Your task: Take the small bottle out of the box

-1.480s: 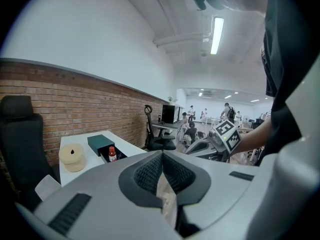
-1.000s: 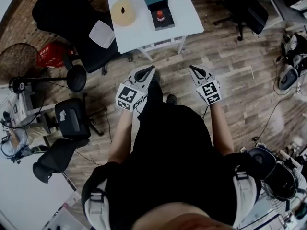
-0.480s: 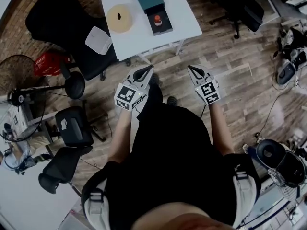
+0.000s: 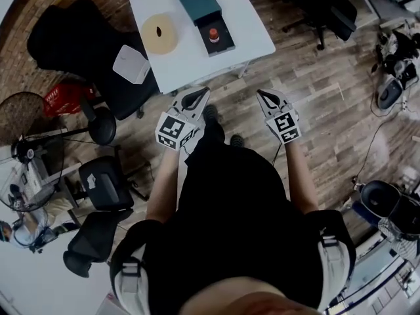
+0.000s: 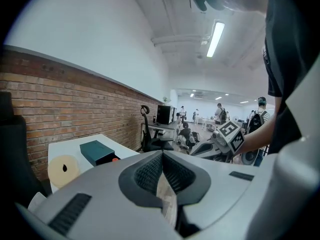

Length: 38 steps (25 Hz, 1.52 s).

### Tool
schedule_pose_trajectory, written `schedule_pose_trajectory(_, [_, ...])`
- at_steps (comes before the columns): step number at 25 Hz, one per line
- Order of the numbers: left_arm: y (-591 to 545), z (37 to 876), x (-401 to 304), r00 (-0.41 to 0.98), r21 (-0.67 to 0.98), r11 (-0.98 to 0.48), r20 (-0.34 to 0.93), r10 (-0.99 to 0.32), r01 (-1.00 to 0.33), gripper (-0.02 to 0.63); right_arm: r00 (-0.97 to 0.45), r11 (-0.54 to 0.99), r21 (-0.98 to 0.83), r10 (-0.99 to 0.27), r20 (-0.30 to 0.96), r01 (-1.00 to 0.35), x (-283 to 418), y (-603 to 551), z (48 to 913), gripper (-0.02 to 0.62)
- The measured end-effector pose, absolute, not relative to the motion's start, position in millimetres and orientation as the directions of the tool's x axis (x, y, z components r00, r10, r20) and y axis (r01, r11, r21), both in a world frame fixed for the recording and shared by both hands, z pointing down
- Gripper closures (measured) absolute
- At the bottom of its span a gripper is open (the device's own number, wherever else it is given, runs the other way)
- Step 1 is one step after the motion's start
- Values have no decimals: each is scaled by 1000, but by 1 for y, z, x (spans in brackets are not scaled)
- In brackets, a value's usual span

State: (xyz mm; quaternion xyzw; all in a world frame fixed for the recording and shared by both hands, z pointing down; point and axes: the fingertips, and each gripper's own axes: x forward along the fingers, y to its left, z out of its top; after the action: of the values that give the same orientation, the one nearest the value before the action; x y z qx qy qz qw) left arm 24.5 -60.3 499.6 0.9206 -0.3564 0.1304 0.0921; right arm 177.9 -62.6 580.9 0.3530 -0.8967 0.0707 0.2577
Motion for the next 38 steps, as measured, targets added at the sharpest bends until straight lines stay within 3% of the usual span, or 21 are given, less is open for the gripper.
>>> schedule_pose_trajectory(23, [-140, 504, -15, 769, 80, -787, 295, -568, -612, 586, -569, 712, 82, -619, 542, -697, 136, -130, 589, 597])
schedule_pose_trajectory(38, [-208, 505, -76, 791, 70, -808, 270, -549, -585, 586, -545, 679, 80, -648, 532, -730, 71, -191, 593, 597])
